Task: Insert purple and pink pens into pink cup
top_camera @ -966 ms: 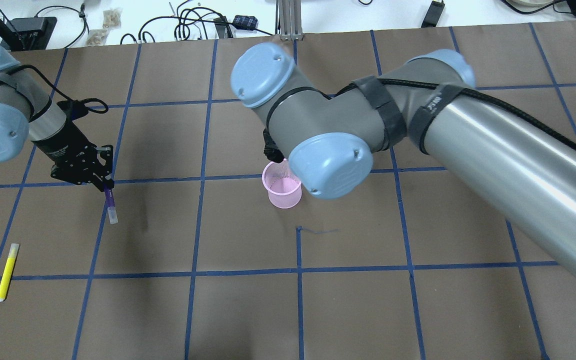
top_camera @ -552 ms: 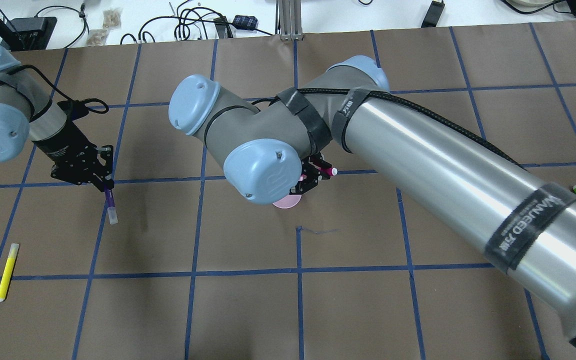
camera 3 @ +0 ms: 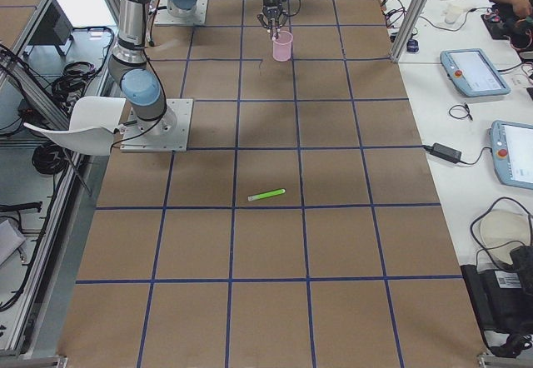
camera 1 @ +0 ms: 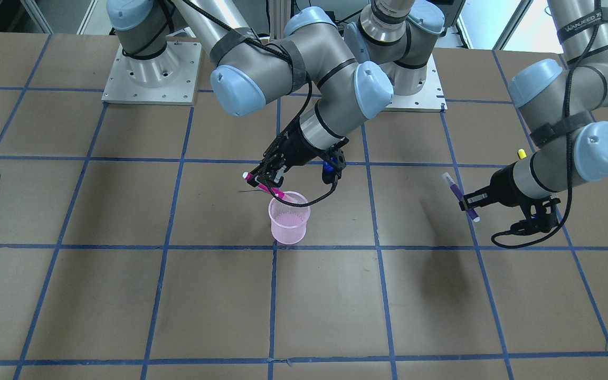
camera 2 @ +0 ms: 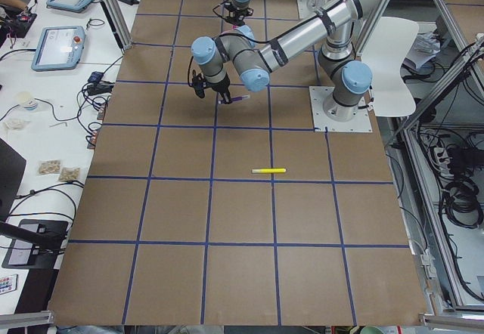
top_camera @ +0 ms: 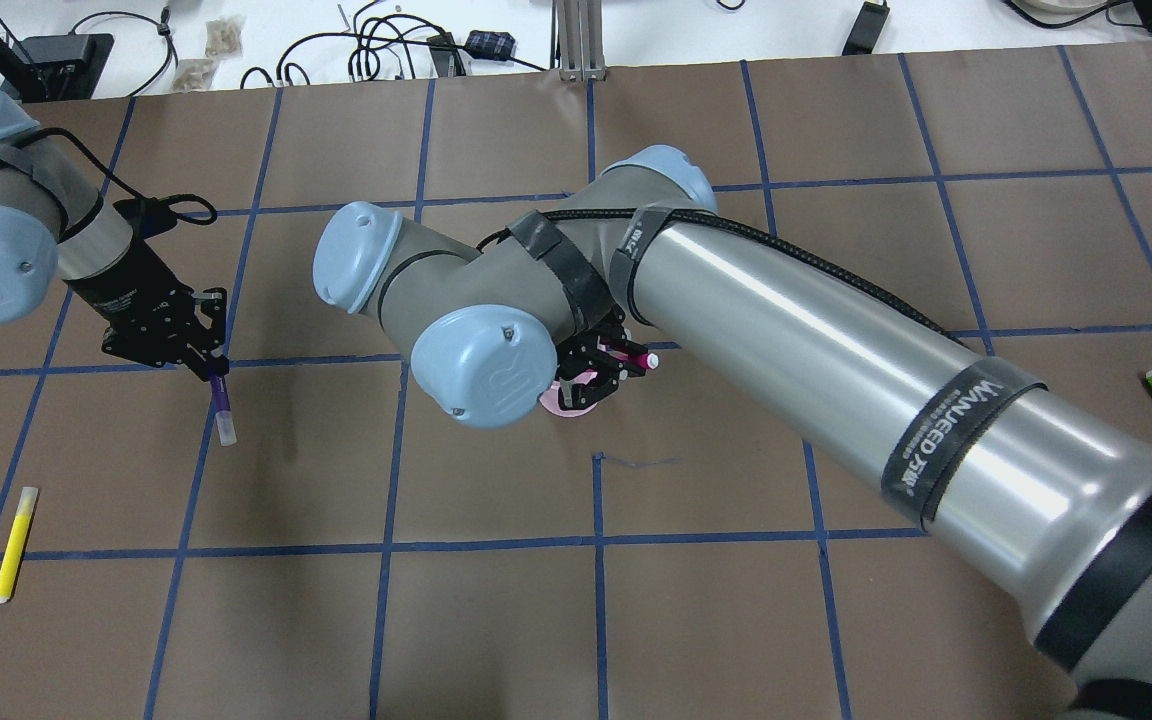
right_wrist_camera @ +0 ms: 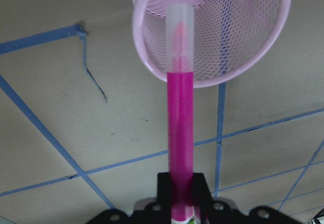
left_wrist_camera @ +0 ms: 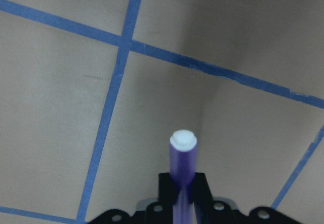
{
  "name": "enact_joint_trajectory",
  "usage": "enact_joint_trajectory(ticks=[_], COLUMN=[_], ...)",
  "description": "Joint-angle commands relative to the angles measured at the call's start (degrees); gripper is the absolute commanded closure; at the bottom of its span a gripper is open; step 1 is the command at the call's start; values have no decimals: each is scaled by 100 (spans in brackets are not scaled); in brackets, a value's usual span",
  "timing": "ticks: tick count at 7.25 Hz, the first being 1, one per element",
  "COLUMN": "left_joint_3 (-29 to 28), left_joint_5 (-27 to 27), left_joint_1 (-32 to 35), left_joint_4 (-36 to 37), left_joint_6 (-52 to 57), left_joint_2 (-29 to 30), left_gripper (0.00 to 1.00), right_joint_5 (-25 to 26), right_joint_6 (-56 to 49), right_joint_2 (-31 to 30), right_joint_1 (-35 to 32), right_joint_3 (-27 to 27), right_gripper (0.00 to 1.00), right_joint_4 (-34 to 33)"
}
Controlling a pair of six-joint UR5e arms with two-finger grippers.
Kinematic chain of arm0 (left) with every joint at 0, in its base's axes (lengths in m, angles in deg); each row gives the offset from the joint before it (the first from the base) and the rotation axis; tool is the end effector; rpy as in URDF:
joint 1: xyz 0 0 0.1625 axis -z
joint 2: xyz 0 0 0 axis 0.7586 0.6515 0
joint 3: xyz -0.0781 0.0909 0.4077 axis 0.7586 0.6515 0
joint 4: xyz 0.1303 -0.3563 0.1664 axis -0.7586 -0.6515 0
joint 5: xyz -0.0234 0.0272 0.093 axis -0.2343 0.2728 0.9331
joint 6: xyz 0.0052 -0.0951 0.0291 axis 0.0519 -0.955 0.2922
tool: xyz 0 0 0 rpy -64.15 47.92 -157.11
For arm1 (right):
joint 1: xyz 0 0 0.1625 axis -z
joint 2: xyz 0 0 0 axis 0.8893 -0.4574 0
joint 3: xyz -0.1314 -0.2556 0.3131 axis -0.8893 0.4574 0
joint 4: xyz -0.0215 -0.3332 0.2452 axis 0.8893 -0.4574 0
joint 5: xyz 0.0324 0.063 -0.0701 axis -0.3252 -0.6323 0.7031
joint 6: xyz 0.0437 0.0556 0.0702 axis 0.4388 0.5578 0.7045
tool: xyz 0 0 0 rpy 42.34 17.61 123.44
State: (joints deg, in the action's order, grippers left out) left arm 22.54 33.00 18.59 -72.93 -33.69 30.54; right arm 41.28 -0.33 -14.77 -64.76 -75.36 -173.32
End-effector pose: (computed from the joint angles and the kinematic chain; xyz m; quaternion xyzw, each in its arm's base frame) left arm 0.0679 -0.5347 0.2688 0.1539 -0.9792 -0.1212 0.0522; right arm 0.4412 -0.4456 0.2773 0.5905 -0.7322 -0.1771 0.2894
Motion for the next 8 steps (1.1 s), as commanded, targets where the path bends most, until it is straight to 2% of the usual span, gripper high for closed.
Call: enact_joint_trajectory(ticks=[1, 2, 3, 4, 6, 8], left_joint_3=[-2, -2, -2, 7, 33, -11], left_joint_5=[1, -7, -16, -7, 19, 72], left_joint_1=[0, 0, 0, 0, 96, 123], left_joint_4=[-3, -4, -4, -12, -12, 14], left_joint_6=[28, 28, 19, 36, 10, -7], left_joint_2=[0, 0, 0, 0, -18, -26], left_gripper=[100, 100, 100, 100, 100, 100], right_joint_5=[6, -2, -20, -90, -152, -309], right_joint_6=[48, 48, 48, 48, 57, 22], right_joint_2=[140, 158, 158, 158, 97, -297], right_joint_1=[-95, -104, -104, -96, -9, 376], right_joint_3=[9, 26, 87, 149, 237, 255], right_gripper=[100, 93, 67, 2, 0, 0], right_joint_4=[-9, -9, 0, 0, 26, 26])
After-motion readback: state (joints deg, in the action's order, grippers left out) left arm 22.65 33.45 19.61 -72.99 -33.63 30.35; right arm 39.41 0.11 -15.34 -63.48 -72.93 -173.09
